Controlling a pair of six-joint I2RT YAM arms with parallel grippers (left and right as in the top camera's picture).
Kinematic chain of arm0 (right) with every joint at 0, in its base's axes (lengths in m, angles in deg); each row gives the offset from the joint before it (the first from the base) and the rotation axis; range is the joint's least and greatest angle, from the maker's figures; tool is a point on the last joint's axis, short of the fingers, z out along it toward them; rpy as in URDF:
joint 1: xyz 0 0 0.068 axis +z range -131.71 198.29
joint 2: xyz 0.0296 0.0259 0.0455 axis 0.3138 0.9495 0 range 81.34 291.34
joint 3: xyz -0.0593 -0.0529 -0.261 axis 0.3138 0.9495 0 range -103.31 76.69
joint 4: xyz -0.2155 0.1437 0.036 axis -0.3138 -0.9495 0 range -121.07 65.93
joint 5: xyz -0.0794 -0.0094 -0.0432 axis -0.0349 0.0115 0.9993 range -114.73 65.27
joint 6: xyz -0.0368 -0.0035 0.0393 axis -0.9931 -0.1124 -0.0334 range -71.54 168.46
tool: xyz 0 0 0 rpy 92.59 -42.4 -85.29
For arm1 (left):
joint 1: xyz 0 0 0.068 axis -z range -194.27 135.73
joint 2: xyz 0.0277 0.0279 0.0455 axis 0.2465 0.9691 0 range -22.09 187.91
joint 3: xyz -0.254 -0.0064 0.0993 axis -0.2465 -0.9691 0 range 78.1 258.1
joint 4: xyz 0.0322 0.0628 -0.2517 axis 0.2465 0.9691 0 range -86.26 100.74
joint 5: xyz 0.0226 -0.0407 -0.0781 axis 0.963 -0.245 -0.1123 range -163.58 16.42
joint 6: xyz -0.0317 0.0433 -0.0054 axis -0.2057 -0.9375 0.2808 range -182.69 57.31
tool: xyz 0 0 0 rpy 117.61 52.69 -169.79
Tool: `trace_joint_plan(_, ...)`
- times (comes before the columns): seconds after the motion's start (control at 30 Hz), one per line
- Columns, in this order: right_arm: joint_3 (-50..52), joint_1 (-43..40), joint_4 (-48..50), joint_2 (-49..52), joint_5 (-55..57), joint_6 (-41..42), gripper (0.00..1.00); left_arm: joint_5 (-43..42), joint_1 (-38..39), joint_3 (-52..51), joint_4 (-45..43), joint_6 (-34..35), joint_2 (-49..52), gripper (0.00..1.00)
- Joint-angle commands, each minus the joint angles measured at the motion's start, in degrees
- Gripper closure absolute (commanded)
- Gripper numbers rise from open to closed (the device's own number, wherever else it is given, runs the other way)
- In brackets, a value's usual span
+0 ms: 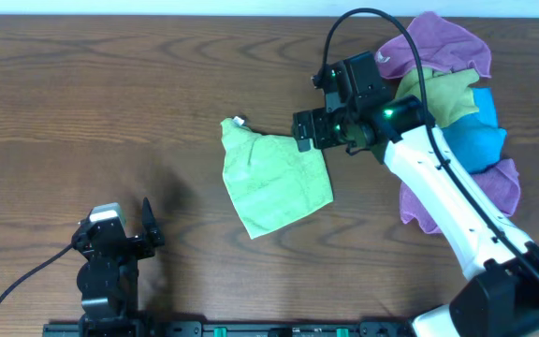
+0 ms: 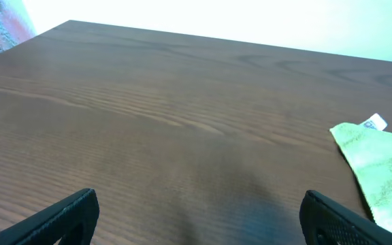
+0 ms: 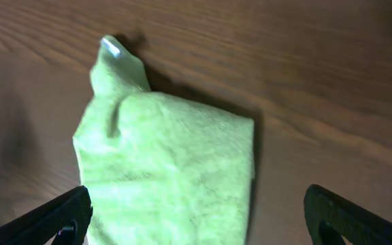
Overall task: Fold the cloth
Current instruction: 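Pull the green cloth out with the right gripper toward table center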
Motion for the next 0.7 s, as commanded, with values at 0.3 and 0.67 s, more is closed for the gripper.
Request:
trace_joint_plan(0.3,0.50,6.64,-0.52,1.92,-1.84,-5.55,0.04,0.81,0.17,-1.33,0.44,-0.24,-0.33,0.05)
trace_joint_plan(0.67,0.50,12.24,2.71,10.03,-1.86,-3.50,0.98,0.81,0.17,-1.33,0.44,-0.22,-0.33,0.05)
